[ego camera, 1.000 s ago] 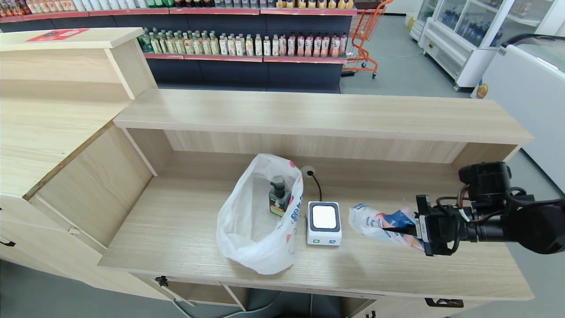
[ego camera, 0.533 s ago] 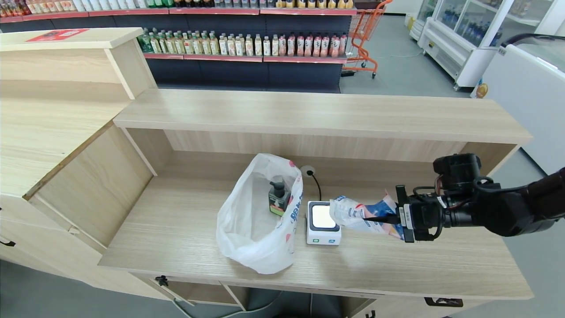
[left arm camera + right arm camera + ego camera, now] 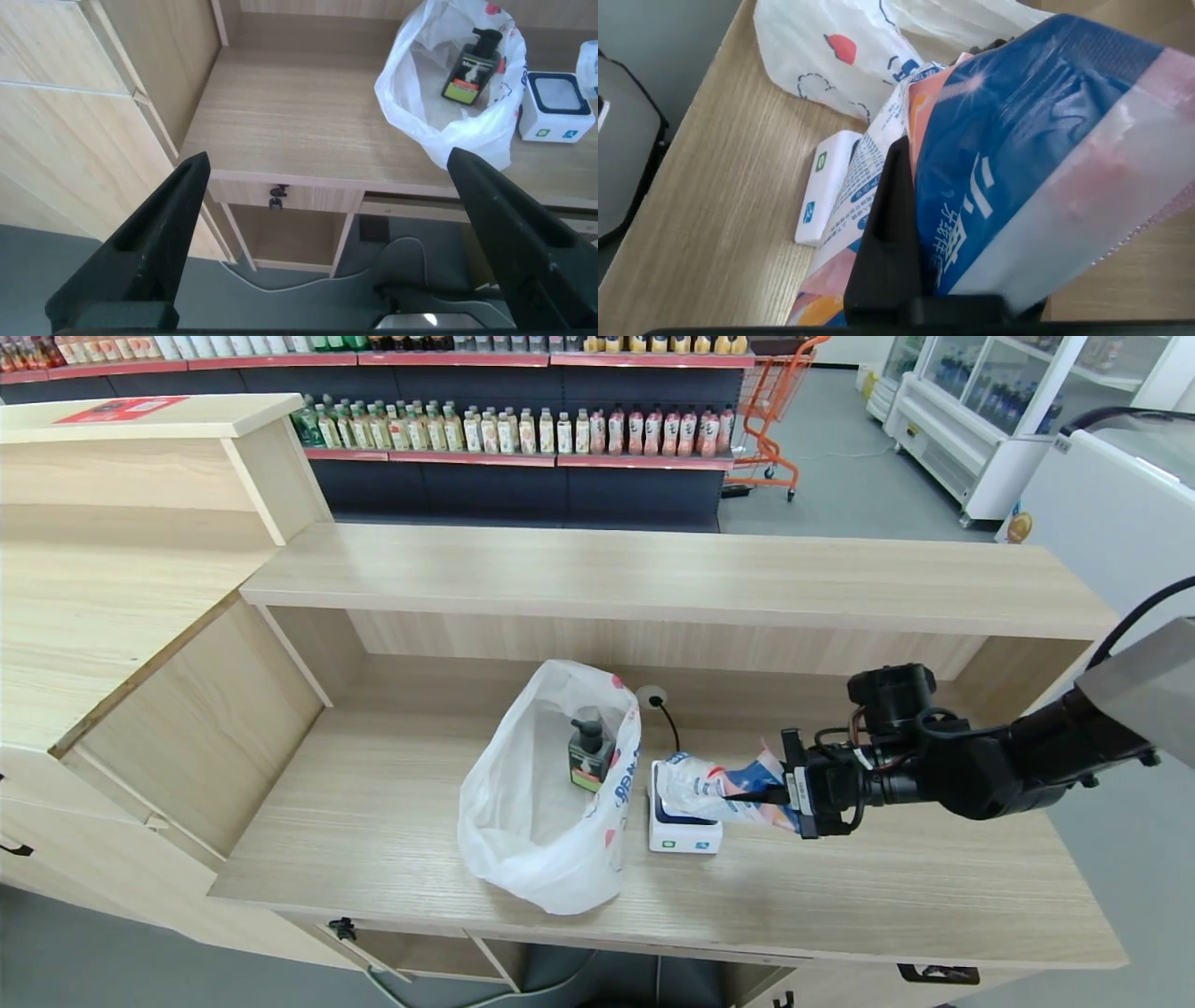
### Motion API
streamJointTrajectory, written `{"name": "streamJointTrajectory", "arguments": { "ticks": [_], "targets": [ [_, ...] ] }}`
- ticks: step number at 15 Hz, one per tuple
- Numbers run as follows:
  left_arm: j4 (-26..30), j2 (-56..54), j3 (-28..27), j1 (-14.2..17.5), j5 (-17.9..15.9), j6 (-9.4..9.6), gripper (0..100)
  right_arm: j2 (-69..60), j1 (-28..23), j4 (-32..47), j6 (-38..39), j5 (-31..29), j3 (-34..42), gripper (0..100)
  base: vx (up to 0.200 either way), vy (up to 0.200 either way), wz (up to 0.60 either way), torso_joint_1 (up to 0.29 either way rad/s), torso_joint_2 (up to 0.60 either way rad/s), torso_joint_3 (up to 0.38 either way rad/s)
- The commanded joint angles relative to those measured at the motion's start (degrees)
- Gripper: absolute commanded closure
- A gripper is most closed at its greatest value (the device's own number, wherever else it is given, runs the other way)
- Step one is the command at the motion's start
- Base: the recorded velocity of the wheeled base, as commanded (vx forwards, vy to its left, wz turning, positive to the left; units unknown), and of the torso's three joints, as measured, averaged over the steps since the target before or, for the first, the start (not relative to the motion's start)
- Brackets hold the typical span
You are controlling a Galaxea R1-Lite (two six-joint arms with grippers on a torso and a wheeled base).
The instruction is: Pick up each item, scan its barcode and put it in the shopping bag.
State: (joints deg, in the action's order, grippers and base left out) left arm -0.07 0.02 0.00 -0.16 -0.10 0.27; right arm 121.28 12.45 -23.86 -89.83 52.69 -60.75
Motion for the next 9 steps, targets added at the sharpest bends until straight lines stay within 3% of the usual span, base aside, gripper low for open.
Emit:
{"name": "streamJointTrajectory", "arguments": {
  "ticks": [1, 9],
  "targets": [
    [0.0, 0.0, 0.0, 0.0, 0.0, 0.0, 0, 3.8, 1.0, 0.0, -0.3, -0.1, -3.1, 100, 0.0, 0.0, 0.0, 0.0, 0.0, 0.0],
    [0.0, 0.0, 0.0, 0.0, 0.0, 0.0, 0, 7.3, -0.3, -0.3, -0.7, -1.4, -7.6, 100, 0.0, 0.0, 0.0, 0.0, 0.0, 0.0]
  ]
}}
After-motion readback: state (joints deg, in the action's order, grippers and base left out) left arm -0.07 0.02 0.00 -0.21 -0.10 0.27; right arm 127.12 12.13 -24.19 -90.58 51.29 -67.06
